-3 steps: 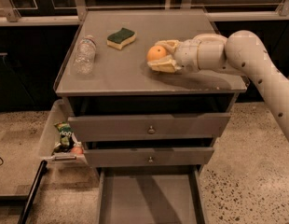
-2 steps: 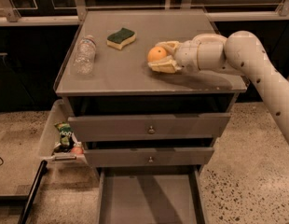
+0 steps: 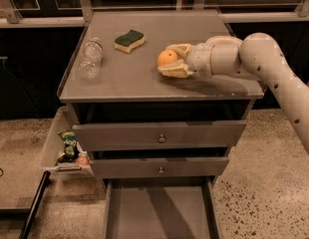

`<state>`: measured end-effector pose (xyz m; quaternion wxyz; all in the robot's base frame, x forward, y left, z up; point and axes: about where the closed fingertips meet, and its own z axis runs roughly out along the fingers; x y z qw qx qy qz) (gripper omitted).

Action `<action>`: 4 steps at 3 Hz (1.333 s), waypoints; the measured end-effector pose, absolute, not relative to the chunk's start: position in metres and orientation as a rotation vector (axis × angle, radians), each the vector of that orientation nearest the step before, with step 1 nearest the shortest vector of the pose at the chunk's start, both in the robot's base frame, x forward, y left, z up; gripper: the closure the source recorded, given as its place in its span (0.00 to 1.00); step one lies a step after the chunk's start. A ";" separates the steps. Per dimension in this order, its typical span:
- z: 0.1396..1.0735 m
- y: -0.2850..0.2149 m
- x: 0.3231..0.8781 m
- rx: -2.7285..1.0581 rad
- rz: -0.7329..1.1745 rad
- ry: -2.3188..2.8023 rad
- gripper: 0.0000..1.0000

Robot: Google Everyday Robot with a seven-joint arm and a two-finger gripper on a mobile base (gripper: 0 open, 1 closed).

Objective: Pick orange from bottom drawer and place on counter

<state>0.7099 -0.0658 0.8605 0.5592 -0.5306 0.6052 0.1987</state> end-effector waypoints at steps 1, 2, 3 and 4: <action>0.860 -0.066 0.710 -1.251 0.468 1.427 0.34; 0.860 -0.066 0.710 -1.251 0.469 1.427 0.11; 0.860 -0.066 0.710 -1.251 0.469 1.427 0.00; 0.860 -0.066 0.710 -1.251 0.469 1.427 0.00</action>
Offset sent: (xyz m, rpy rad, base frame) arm 0.0000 0.0000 0.0000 0.0000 0.0000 0.0000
